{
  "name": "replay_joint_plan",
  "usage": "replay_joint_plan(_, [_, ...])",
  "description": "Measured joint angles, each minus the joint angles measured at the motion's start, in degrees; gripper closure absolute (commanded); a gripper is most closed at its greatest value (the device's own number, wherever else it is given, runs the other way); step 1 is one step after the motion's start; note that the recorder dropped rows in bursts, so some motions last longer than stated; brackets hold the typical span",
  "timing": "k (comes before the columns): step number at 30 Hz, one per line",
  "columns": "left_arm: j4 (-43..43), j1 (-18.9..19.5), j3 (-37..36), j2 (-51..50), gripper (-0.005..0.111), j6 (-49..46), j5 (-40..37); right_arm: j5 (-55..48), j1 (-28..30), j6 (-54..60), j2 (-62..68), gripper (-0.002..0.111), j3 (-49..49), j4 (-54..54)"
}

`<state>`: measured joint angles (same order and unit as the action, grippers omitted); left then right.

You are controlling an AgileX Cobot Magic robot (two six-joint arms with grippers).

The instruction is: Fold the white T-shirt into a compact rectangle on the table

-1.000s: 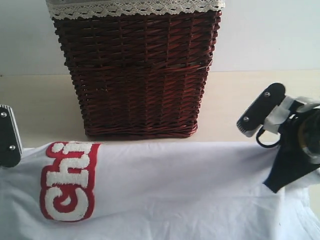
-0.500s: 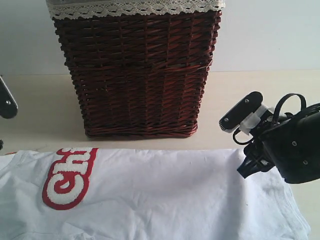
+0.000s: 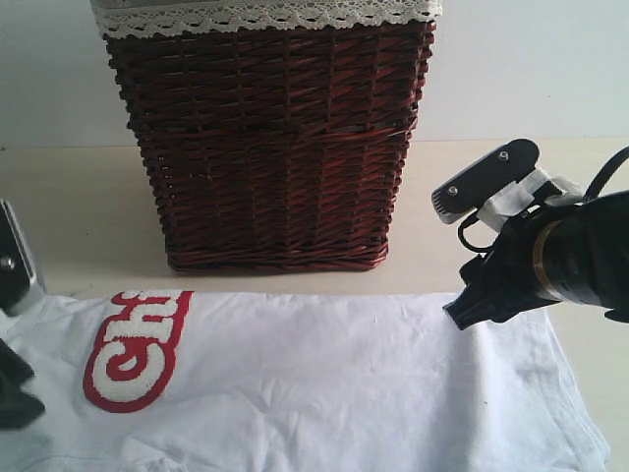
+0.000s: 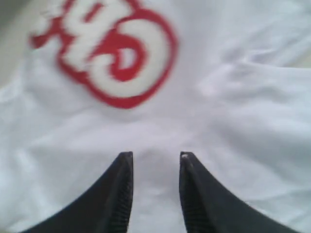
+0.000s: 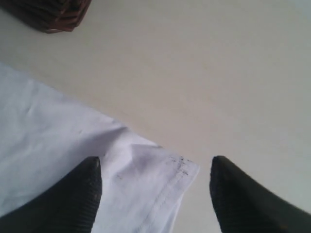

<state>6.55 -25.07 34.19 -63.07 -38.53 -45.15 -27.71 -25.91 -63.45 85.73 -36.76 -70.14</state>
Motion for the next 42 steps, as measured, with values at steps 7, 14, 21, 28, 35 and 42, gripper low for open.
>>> replay_joint_plan(7, [12.24,-8.67,-6.73,1.48,0.057,-3.84,-9.67,0.97,0.0,2.17,-0.24,0.047,0.0,3.11])
replay_joint_plan(14, [16.5,-11.24,-9.36,-1.17,0.047,-3.25,-3.14,1.06,0.0,2.5,-0.24,0.047,0.0,4.08])
replay_joint_plan(21, [19.13,-11.24,-11.14,-7.74,0.047,-9.93,2.05,1.06,0.0,2.54,-0.24,0.047,0.0,4.08])
replay_joint_plan(28, [29.35,-13.71,-11.27,-17.76,0.048,-17.3,6.69,1.19,0.0,2.64,-0.24,0.047,0.0,3.97])
replay_joint_plan(35, [29.39,-21.28,-10.89,-25.64,0.107,-16.76,15.33,1.19,0.0,2.64,-0.24,0.047,0.0,3.87])
replay_joint_plan(42, [21.81,-21.87,-1.62,-25.62,0.107,-13.29,-4.5,1.3,0.0,2.64,-0.24,0.047,0.0,3.87])
